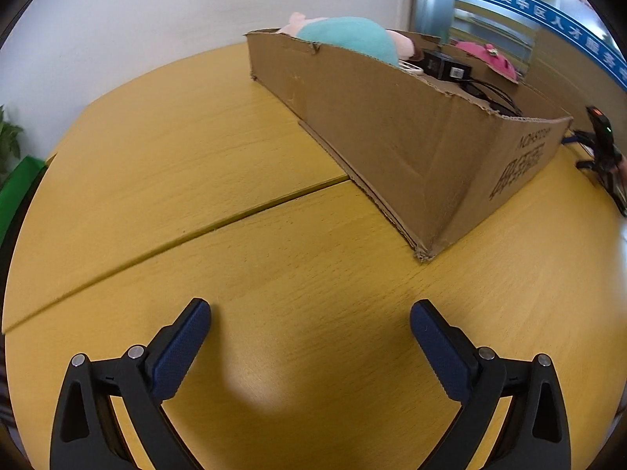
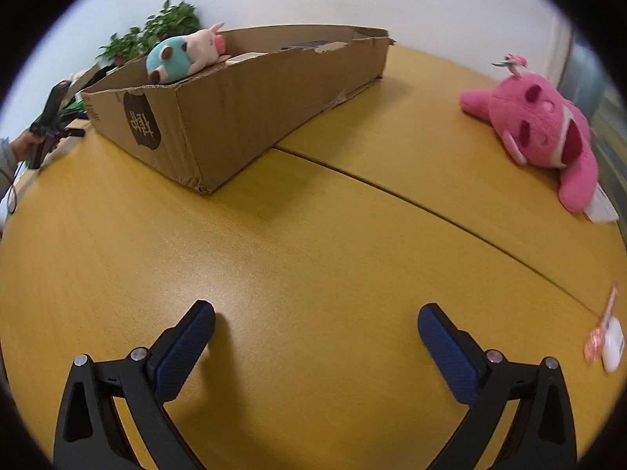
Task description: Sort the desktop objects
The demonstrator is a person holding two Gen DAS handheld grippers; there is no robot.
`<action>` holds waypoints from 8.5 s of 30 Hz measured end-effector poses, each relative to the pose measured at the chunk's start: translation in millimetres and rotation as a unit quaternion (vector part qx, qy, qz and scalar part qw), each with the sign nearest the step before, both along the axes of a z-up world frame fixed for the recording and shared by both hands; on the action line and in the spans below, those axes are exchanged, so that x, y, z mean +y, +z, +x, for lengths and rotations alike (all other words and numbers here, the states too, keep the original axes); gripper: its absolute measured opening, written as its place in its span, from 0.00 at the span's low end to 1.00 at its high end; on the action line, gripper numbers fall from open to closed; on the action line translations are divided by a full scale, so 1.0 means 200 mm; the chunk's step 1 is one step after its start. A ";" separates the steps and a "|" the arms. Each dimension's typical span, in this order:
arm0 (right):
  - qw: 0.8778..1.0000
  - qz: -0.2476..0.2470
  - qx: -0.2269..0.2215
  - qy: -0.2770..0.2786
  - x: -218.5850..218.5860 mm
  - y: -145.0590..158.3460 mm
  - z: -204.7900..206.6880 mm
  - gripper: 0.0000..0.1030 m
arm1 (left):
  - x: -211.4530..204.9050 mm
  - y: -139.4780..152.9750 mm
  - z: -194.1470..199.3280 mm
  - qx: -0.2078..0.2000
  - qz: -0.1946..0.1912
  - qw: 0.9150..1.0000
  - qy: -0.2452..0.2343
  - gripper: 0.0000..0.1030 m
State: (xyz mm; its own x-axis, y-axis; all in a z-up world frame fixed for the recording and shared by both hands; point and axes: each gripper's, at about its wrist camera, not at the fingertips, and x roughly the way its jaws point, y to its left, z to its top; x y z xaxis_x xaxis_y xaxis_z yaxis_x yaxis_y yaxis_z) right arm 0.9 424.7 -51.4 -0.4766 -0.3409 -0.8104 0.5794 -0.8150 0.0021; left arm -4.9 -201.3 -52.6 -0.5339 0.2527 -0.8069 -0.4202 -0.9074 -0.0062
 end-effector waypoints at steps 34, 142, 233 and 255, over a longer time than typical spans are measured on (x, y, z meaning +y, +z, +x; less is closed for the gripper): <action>0.997 0.002 0.003 0.079 -0.02 0.01 -0.05 1.00 | -0.11 0.02 0.00 -0.002 0.001 1.000 -0.027 1.00; 0.997 0.002 0.004 0.078 -0.05 0.02 -0.05 1.00 | -0.10 0.08 -0.02 0.000 0.000 1.000 -0.027 1.00; 0.984 -0.078 0.136 -0.080 -1.30 0.71 0.76 0.99 | 0.93 0.80 0.71 0.120 0.088 0.969 0.195 0.97; 0.988 -0.117 0.068 -0.071 -1.37 0.67 0.78 0.84 | 0.88 0.78 0.69 0.095 0.105 0.972 0.190 0.94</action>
